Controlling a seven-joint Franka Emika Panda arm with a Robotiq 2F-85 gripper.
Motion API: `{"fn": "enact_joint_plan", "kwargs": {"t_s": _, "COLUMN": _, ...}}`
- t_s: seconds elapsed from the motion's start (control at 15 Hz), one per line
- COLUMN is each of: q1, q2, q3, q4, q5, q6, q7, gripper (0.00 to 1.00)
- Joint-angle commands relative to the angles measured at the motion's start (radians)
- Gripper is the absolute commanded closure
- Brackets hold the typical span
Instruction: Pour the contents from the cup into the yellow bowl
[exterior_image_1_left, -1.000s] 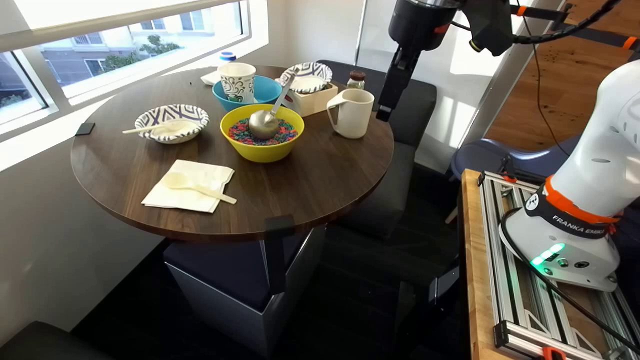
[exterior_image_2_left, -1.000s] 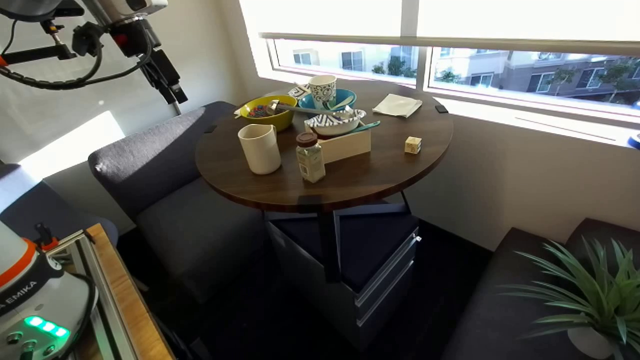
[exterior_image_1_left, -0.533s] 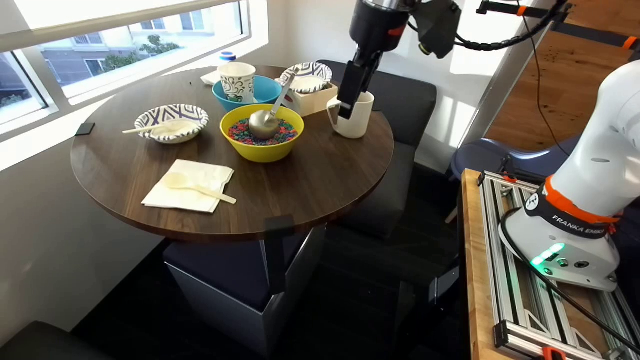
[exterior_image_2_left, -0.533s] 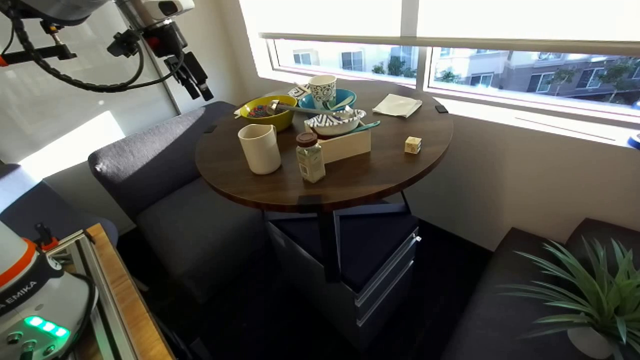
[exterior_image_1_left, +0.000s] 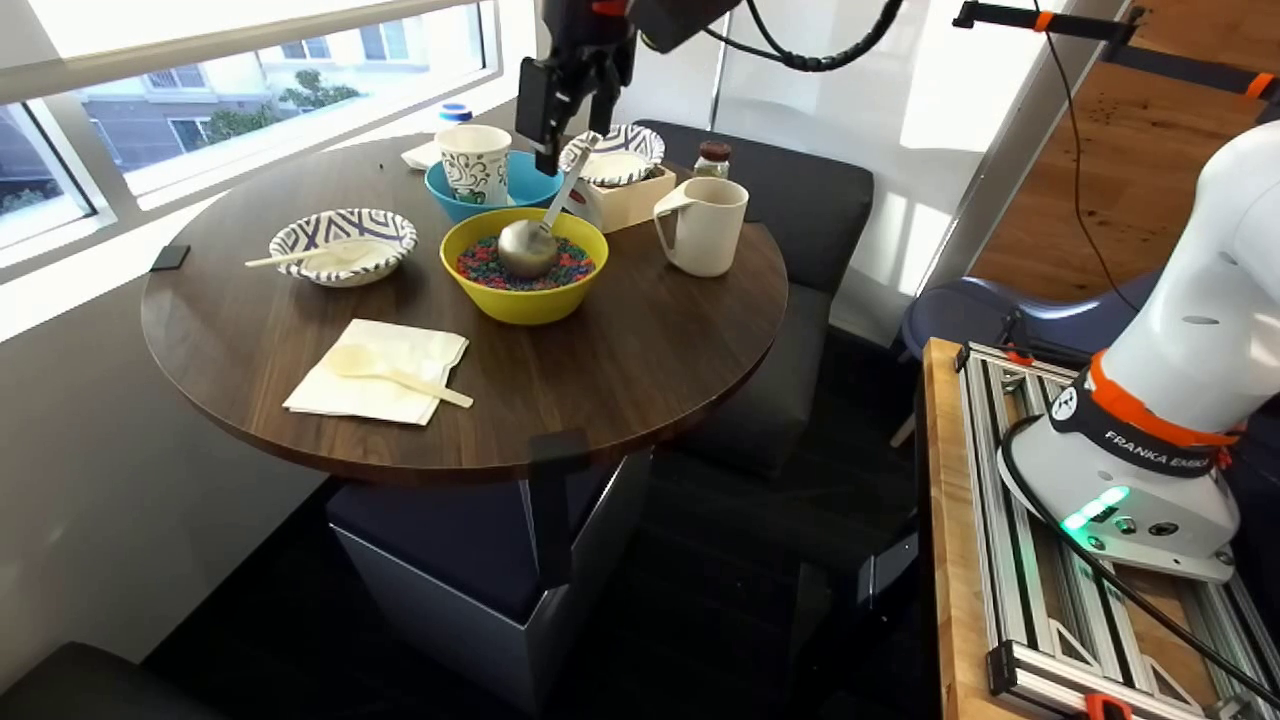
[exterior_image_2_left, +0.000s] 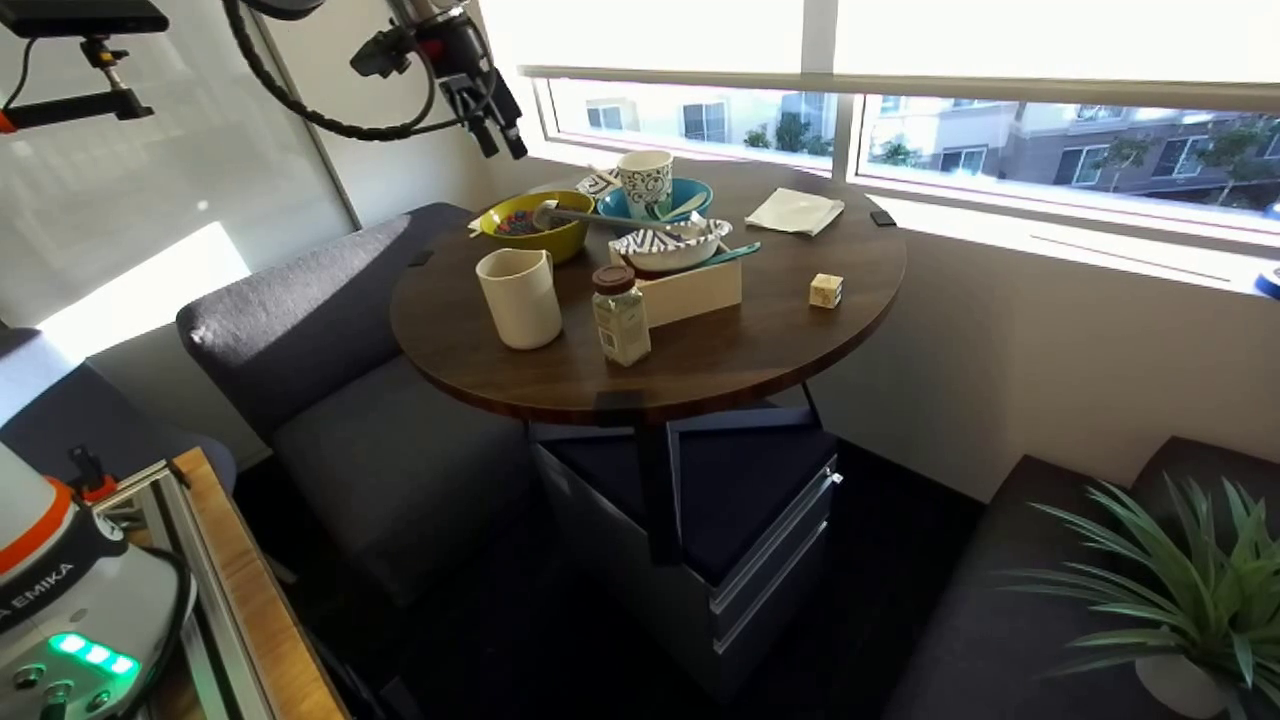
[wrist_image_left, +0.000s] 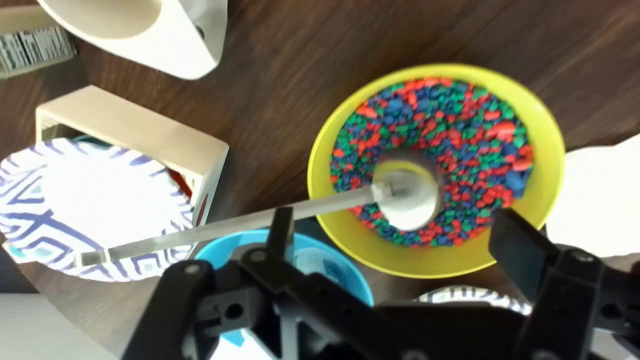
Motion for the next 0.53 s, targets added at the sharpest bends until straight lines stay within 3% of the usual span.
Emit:
{"fn": "enact_joint_plan", "kwargs": {"t_s": 0.0, "q1": 0.031, "q2": 0.174, "q3": -0.067, "q4": 0.227, "q5": 0.000, "q6": -0.050, "q7": -0.030, "gripper": 0.00}}
{"fn": "enact_joint_plan", "kwargs": {"t_s": 0.47, "q1": 0.029, "q2": 0.374, "q3": -0.108, "q4": 0.473, "q5": 0.132, "q6": -0.059, "q7": -0.234, "gripper": 0.00}}
